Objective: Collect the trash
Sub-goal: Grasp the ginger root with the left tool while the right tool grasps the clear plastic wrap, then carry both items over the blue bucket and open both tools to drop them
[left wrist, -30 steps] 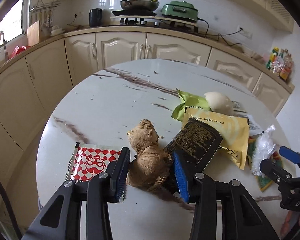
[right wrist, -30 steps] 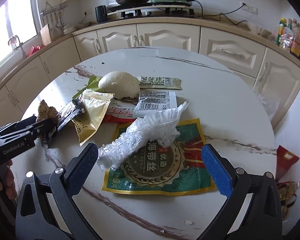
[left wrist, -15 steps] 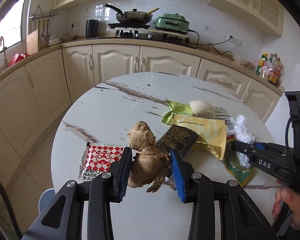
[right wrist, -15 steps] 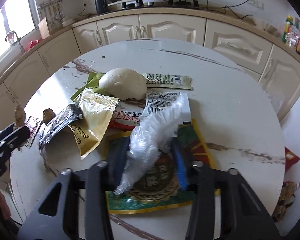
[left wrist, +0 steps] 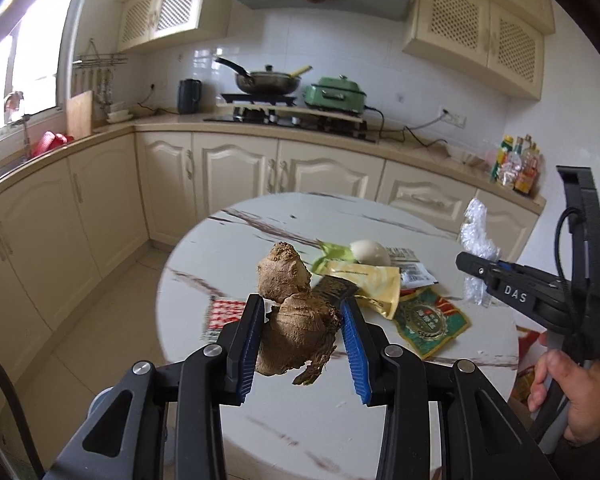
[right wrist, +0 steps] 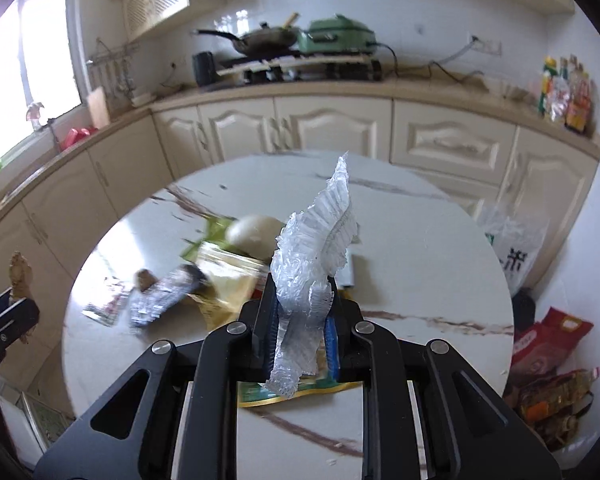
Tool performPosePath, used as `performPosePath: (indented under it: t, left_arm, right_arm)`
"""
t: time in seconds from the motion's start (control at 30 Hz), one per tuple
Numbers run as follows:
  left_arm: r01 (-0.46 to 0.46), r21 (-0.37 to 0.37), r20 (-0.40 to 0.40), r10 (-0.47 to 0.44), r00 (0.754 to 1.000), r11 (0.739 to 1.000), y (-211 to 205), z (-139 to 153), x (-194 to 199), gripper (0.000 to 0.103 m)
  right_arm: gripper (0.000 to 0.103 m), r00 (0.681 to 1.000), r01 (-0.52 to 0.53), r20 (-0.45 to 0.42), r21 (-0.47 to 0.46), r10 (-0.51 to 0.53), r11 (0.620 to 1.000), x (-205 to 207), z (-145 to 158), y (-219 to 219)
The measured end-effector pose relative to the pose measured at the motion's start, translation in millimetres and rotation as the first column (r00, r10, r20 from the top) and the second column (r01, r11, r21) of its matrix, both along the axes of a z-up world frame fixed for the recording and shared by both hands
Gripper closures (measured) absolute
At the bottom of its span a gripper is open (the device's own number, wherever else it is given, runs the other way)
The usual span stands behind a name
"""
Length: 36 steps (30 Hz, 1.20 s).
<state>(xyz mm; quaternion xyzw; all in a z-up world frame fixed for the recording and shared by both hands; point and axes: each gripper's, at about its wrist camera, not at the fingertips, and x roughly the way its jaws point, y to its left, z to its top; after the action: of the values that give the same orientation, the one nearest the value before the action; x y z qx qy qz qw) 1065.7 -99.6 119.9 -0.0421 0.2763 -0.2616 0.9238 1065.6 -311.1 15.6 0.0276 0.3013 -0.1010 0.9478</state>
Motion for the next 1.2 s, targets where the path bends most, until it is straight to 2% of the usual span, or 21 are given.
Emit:
performPosePath:
  t: [0.17, 0.3, 0.4, 0.57, 0.63, 0.7, 0.77, 0.8, 0.87, 0.93, 0.97, 1.07, 1.13, 1.2]
  left_arm:
    - [-0.106, -0.013, 0.022, 0.106, 0.994, 0.994, 68, 6, -58, 0.068]
    - [-0.219, -0.011, 0.006, 0.219, 0.976, 0.976, 127, -5, -99, 0.068]
    - [-0.298, 0.002, -0.025, 0.298, 0.954, 0.955, 174, -23, -121, 0.068]
    - [-0.415, 0.063, -0.141, 0.419, 0.897, 0.908, 252, -87, -134, 0.068]
    - [-0.438, 0.079, -0.193, 0.445, 0.875, 0.896, 278, -121, -132, 0.068]
    - [-0.451, 0.065, -0.271, 0.45, 0.851, 0.89, 303, -160, -124, 0.068]
    - [-0.462, 0.088, -0.338, 0.463, 0.82, 0.883, 322, -202, -117, 0.068]
    - [-0.464, 0.093, -0.37, 0.463, 0.805, 0.881, 329, -223, -113, 0.068]
    - [-0.477, 0.088, -0.458, 0.461, 0.76, 0.875, 345, -269, -105, 0.068]
    - [-0.481, 0.115, -0.499, 0.469, 0.728, 0.869, 357, -302, -97, 0.068]
    - [-0.475, 0.121, -0.52, 0.463, 0.718, 0.872, 360, -320, -93, 0.068]
    - [-0.456, 0.151, -0.555, 0.457, 0.695, 0.877, 364, -353, -82, 0.068]
    - [-0.444, 0.181, -0.553, 0.464, 0.692, 0.878, 367, -365, -74, 0.068]
    - [-0.453, 0.181, -0.551, 0.471, 0.689, 0.873, 374, -372, -65, 0.067]
  right_arm:
    - [0.084, 0.983, -0.17, 0.062, -0.024, 0.172, 0.985, -5, 23, 77]
    - [0.084, 0.926, -0.37, 0.067, -0.049, 0.373, 0.928, 5, 20, 167]
    - [0.083, 0.867, -0.494, 0.018, -0.081, 0.497, 0.865, 21, -4, 241]
    - [0.083, 0.753, -0.657, -0.124, -0.08, 0.646, 0.75, 58, -82, 350]
    - [0.083, 0.72, -0.688, -0.188, -0.07, 0.668, 0.722, 79, -121, 381]
    - [0.083, 0.697, -0.704, -0.243, -0.054, 0.674, 0.708, 102, -160, 406]
    - [0.083, 0.679, -0.706, -0.309, -0.029, 0.666, 0.707, 122, -204, 423]
    - [0.083, 0.659, -0.711, -0.343, 0.007, 0.67, 0.703, 137, -231, 431]
    - [0.083, 0.633, -0.708, -0.396, 0.052, 0.665, 0.705, 161, -275, 441]
    - [0.083, 0.612, -0.695, -0.444, 0.092, 0.654, 0.713, 184, -315, 446]
    - [0.083, 0.598, -0.679, -0.469, 0.136, 0.65, 0.722, 199, -340, 448]
    - [0.081, 0.579, -0.655, -0.511, 0.172, 0.635, 0.736, 228, -390, 447]
    - [0.077, 0.566, -0.664, -0.516, 0.177, 0.643, 0.727, 238, -412, 447]
    - [0.074, 0.573, -0.656, -0.524, 0.169, 0.631, 0.736, 246, -425, 444]
